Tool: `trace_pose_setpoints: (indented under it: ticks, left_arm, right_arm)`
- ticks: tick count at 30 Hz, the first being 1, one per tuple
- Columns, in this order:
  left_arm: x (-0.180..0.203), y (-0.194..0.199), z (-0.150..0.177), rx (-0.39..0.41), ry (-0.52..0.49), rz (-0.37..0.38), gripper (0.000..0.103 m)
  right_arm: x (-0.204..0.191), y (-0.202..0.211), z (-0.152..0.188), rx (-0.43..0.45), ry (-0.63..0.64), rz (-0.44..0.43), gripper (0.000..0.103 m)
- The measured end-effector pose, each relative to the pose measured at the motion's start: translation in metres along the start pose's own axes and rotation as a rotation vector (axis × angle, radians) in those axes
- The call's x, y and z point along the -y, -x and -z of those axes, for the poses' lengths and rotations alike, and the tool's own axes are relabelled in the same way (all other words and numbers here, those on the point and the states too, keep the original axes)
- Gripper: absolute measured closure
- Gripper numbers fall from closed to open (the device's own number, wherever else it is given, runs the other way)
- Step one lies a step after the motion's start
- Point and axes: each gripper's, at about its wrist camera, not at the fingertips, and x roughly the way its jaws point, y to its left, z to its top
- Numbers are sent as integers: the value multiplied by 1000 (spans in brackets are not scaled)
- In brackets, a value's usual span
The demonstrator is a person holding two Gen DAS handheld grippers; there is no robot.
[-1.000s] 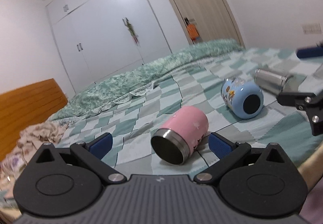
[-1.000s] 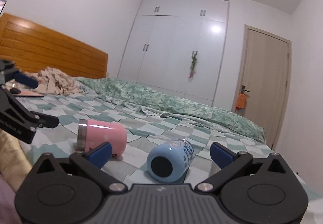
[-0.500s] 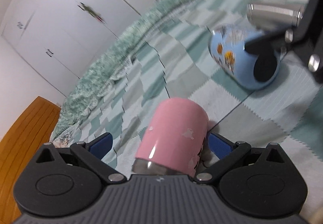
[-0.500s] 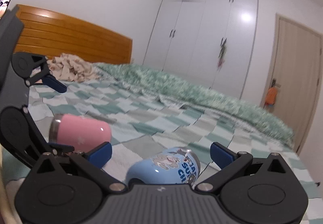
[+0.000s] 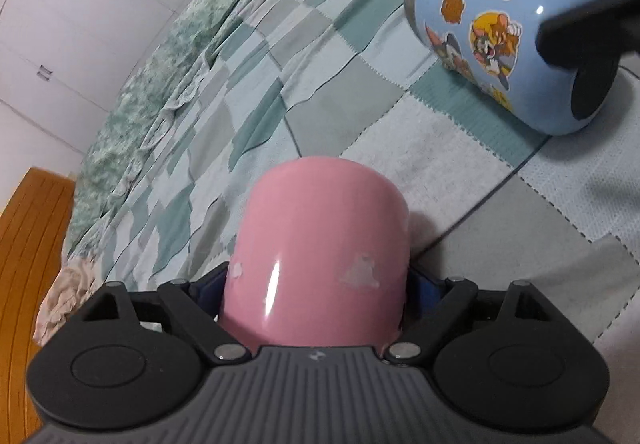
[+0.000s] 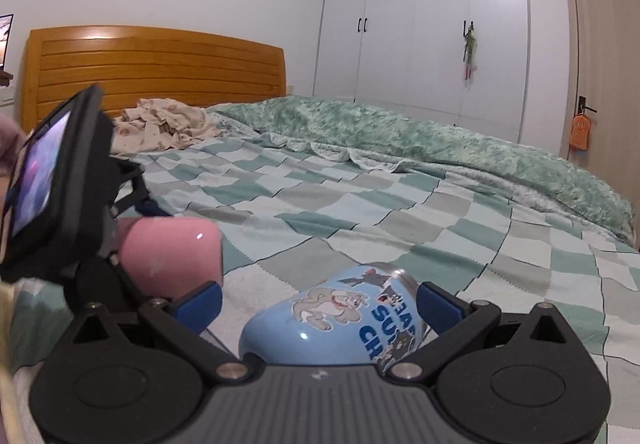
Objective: Flip cup upright
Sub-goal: 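Lift the pink cup with the left tool toward the right tool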
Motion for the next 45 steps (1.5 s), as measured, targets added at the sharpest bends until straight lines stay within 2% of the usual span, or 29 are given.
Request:
trace_pose_setpoints:
  ticks: [10, 16, 22, 28, 31, 34, 37, 41, 43, 45]
  left_arm:
    - [10, 40, 18, 140, -103, -18, 15]
    - [22, 93, 31, 292, -187, -39, 15]
    - [57, 140, 48, 443, -303, 50, 15]
    - [89, 146, 57, 561, -392, 119, 15]
    - [98, 139, 56, 583, -442, 156, 15]
    - [105, 123, 54, 570, -490, 183, 15]
    - [108, 109, 55, 576, -502, 210, 15]
    - [107, 109, 56, 578, -514, 225, 14]
    - [106, 109, 56, 575, -506, 223, 11]
    - [104, 111, 56, 588, -484, 199, 0]
  right_arm:
    - [-19, 21, -5, 12, 8, 26, 0]
    - [-35, 56, -3, 28, -31, 52, 0]
    - [-52, 107, 5, 21, -84, 116, 0]
    - [-70, 152, 23, -17, -115, 196, 0]
    - [-76, 165, 33, -37, -132, 222, 0]
    - [-81, 170, 40, -57, -135, 236, 0]
    - [-84, 170, 43, -71, -139, 241, 0]
    - [-86, 166, 45, -82, -153, 234, 0]
    - [-86, 164, 45, -82, -157, 227, 0]
    - [-88, 163, 45, -84, -153, 220, 0]
